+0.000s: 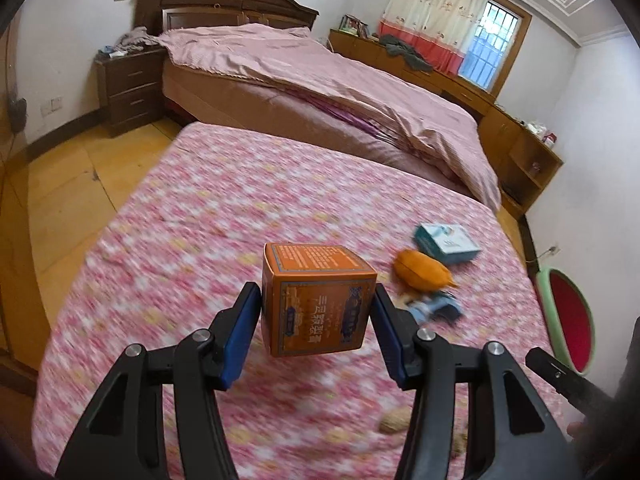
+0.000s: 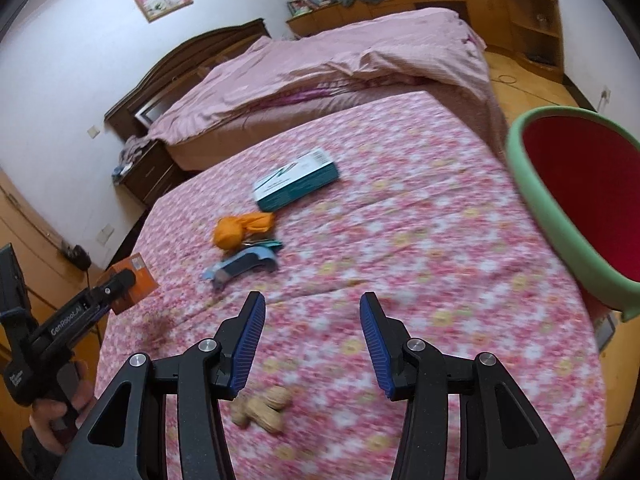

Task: Collect trash
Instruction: 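Close the right tool on the blue curved plastic handle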

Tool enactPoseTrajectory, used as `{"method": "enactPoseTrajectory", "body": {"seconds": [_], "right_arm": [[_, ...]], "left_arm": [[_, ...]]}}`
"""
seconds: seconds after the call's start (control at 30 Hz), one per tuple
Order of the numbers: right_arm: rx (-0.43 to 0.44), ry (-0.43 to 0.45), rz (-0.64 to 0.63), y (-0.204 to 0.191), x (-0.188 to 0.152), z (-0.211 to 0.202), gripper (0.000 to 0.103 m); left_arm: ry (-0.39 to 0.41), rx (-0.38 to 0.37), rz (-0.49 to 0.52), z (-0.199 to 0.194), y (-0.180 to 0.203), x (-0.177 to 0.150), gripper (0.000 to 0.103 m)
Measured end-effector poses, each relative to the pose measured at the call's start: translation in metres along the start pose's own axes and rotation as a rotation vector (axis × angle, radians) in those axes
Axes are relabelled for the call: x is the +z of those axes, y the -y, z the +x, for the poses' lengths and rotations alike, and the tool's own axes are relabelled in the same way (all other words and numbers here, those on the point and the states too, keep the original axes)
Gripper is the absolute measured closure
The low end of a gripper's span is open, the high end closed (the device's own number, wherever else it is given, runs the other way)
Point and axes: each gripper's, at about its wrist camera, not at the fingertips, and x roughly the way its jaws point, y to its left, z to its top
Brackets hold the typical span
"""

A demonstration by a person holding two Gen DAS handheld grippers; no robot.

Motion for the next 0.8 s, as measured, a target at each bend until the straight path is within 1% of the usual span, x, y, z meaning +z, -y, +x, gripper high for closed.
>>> {"method": "enactPoseTrajectory", "body": {"seconds": [0.03, 0.13, 0.17, 0.23, 0.27, 0.37, 0.47, 0.57, 0.63, 0.7, 0.8], "right_arm": [[0.0, -0.002, -0.002, -0.002, 0.001, 0.003, 0.04], [-0.006, -0.002, -0.018, -0.015, 0.003, 0.014, 0.038], [-0.01, -0.001, -0.025, -0.019, 0.003, 0.018, 0.036], [-0.025, 0.012, -0.026, -0.027, 0.003, 0.027, 0.024], [-0.031, 0.02, -0.027, -0.03, 0.003, 0.031, 0.022], [-0.052, 0.003, -0.061, -0.043, 0.006, 0.049, 0.021], [-0.051, -0.02, -0.088, -0.053, 0.011, 0.065, 0.021], [-0.067, -0.001, -0.118, -0.063, 0.015, 0.074, 0.021], [-0.08, -0.002, -0.149, -0.07, 0.017, 0.08, 0.021], [-0.08, -0.004, -0.169, -0.074, 0.018, 0.083, 0.021], [-0.101, -0.008, -0.185, -0.078, 0.019, 0.089, 0.021]], "left_arm": [[0.002, 0.006, -0.001, 0.002, -0.005, 0.002, 0.047], [0.005, 0.012, -0.006, 0.006, -0.017, 0.004, 0.047], [0.005, 0.014, -0.008, 0.009, -0.02, 0.005, 0.047], [0.007, 0.02, -0.017, 0.013, -0.028, 0.004, 0.047], [0.011, 0.025, -0.022, 0.014, -0.031, 0.004, 0.047], [0.024, 0.037, -0.031, 0.019, -0.041, 0.003, 0.047], [0.018, 0.012, -0.058, 0.023, -0.049, 0.002, 0.047], [0.029, 0.01, -0.053, 0.024, -0.051, 0.0, 0.047], [0.037, -0.005, -0.045, 0.022, -0.051, -0.001, 0.047], [0.032, -0.022, -0.05, 0.023, -0.052, -0.002, 0.047], [0.034, -0.042, -0.064, 0.022, -0.056, -0.004, 0.047]]}}
